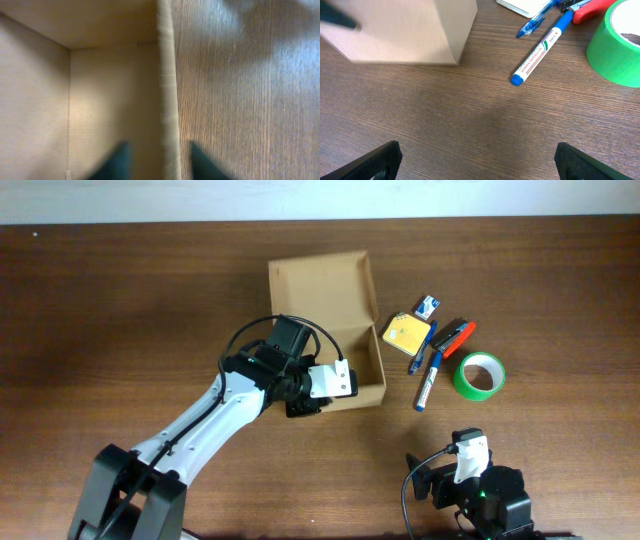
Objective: Pack container
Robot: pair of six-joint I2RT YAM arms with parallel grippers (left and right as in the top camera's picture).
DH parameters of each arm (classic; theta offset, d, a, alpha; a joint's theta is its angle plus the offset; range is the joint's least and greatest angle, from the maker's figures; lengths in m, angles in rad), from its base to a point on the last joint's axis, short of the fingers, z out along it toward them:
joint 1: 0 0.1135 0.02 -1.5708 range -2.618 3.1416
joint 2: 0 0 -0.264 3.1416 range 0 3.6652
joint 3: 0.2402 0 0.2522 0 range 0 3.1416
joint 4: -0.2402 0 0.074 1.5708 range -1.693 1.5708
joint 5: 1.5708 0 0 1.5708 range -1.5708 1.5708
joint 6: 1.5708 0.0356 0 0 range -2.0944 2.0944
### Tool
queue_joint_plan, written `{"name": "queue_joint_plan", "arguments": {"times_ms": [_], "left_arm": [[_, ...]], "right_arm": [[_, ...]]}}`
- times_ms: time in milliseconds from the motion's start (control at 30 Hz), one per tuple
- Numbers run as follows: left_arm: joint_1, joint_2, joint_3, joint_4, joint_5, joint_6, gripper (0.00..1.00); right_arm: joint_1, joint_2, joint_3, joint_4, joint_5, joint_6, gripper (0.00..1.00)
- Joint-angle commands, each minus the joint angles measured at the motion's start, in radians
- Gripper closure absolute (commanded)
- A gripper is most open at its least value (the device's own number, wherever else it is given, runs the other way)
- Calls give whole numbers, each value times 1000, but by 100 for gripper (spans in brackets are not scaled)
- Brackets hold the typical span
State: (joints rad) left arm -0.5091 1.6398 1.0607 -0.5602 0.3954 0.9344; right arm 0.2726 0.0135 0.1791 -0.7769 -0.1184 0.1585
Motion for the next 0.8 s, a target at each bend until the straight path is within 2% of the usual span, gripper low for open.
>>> {"name": "queue_joint_plan", "arguments": {"times_ms": [0, 167, 500, 567, 633, 767], "left_arm": [[4, -32, 23, 2, -24, -21, 0], [3, -75, 39, 2, -24, -113, 0], [3, -371, 77, -9, -19, -382, 0], [3, -418, 77, -28, -56, -423, 1], [3, -441, 77, -50, -144, -523, 1], [3, -446, 77, -114, -363, -835, 1]], "right_arm": [[-5, -10, -10, 2, -5, 7, 1], [-5, -10, -10, 2, -5, 7, 1], [-5, -10, -10, 2, -5, 7, 1], [-5, -10, -10, 2, -5, 7, 1], [-5, -10, -10, 2, -5, 7, 1], [-5, -10, -10, 2, -5, 7, 1]]}}
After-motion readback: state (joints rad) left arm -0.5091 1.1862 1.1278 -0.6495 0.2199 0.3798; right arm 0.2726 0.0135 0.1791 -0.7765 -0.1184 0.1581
